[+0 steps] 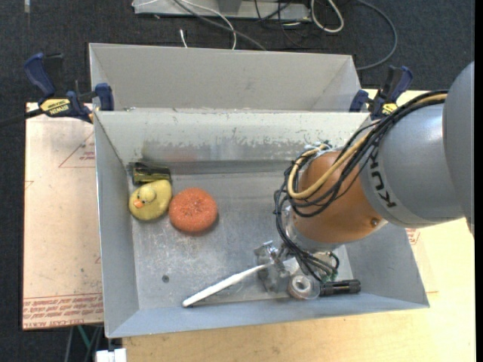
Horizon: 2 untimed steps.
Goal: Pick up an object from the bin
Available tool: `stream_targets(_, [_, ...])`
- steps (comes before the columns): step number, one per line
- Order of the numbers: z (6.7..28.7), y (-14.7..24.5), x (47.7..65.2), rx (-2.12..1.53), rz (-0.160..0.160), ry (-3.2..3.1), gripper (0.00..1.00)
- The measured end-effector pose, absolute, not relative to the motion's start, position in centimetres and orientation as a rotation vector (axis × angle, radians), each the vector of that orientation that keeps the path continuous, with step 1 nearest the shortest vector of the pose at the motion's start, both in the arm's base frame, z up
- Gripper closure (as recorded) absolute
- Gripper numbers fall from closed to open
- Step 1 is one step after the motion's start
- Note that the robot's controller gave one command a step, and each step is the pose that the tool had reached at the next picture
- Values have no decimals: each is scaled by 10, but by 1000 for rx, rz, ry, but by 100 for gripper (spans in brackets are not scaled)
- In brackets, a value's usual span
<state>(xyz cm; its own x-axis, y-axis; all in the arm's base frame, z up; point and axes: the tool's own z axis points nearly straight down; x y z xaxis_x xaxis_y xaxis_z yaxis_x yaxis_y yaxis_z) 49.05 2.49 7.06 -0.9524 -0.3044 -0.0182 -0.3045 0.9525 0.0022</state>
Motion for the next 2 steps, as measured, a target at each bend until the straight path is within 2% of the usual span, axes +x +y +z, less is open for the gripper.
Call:
stream_targets(1, [71, 25, 490, -481, 8, 3087, 100])
stream_targets(2, [181, 14, 485, -471, 10, 3094, 100])
